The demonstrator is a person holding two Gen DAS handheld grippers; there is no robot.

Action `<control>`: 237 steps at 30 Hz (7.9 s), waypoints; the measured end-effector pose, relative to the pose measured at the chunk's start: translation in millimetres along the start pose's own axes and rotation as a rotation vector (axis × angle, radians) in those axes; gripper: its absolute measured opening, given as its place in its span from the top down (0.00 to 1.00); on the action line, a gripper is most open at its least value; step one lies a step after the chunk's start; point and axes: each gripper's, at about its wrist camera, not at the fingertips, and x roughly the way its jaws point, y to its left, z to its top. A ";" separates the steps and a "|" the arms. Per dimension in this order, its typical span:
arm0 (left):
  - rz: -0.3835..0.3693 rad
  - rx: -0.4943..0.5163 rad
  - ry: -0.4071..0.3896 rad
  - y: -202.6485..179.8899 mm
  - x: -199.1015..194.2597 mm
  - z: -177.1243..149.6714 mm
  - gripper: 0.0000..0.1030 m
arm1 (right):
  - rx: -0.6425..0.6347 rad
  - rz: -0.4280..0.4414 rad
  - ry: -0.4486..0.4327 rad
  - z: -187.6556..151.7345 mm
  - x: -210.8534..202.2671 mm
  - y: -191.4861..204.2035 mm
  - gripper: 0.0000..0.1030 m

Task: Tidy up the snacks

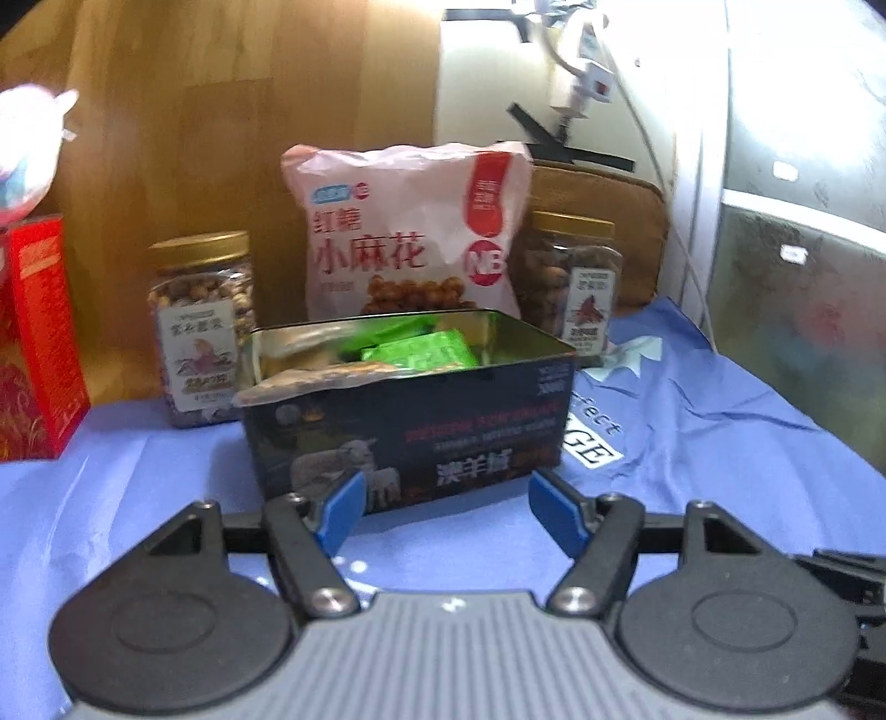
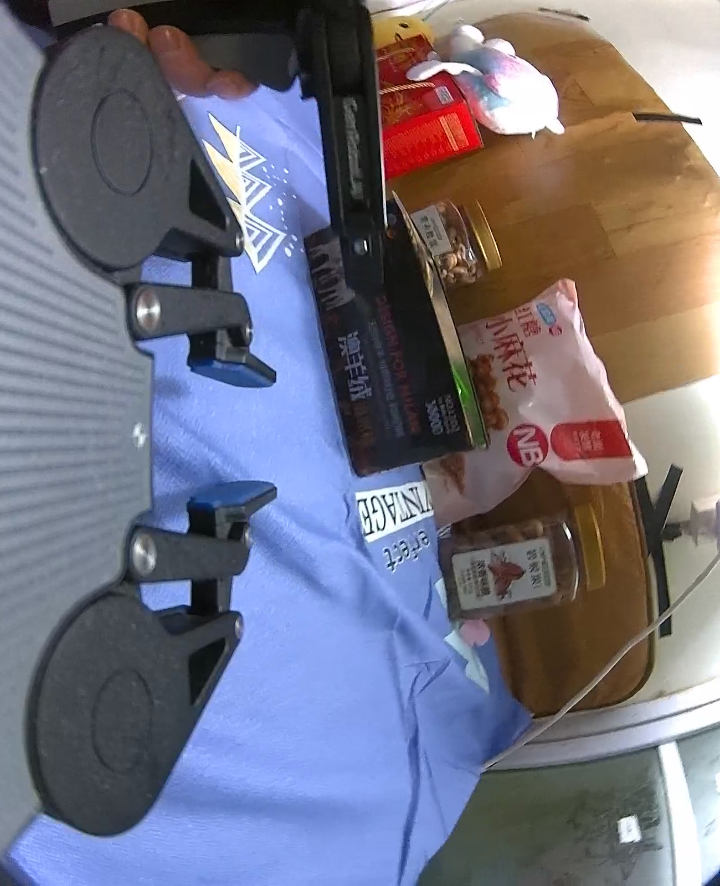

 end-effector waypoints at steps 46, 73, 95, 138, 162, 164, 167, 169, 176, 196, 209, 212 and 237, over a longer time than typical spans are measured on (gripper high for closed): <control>0.084 -0.051 0.023 22.5 10.3 1.6 0.30 | -0.005 0.005 0.019 -0.7 2.1 3.4 0.58; 0.216 -0.020 0.075 4.0 -30.1 -48.1 0.26 | -0.014 0.129 0.010 -0.5 -3.3 1.4 0.57; 0.222 -0.042 0.073 8.9 -33.3 -49.8 0.21 | -0.015 0.140 0.003 -0.5 -4.6 0.2 0.52; 0.253 -0.007 0.177 -34.1 -67.8 -37.2 0.00 | 0.048 0.143 -0.038 21.2 -68.8 -7.6 0.31; 0.233 0.039 0.128 -70.3 -74.0 -28.7 0.00 | 0.065 0.105 0.013 0.0 -80.8 -17.7 0.25; 0.255 0.047 0.115 -75.0 -75.3 -28.6 0.00 | 0.071 0.105 0.013 -0.5 -83.0 -21.2 0.23; 0.284 0.061 0.108 -77.0 -78.5 -30.2 0.00 | 0.086 0.110 0.000 0.8 -85.3 -23.8 0.17; 0.296 0.056 0.103 -75.0 -82.0 -31.1 0.00 | 0.087 0.120 0.003 0.3 -84.5 -22.7 0.17; 0.308 0.038 0.099 -71.8 -91.6 -27.8 0.00 | 0.074 0.136 0.008 -1.0 -84.8 -17.8 0.10; 0.348 0.041 0.097 -34.4 -91.3 -45.2 0.00 | -0.040 0.156 0.050 4.2 -70.1 20.6 0.07; 0.306 0.040 0.110 -36.1 -91.9 -45.7 0.00 | -0.041 0.123 0.053 5.1 -70.6 25.3 0.07; 0.300 0.044 0.116 -39.5 -93.6 -45.0 0.00 | -0.044 0.123 0.044 4.6 -74.0 24.4 0.07; 0.330 0.025 0.215 -55.8 -86.2 -23.2 0.00 | 0.042 0.120 -0.004 4.8 -99.7 -5.0 0.06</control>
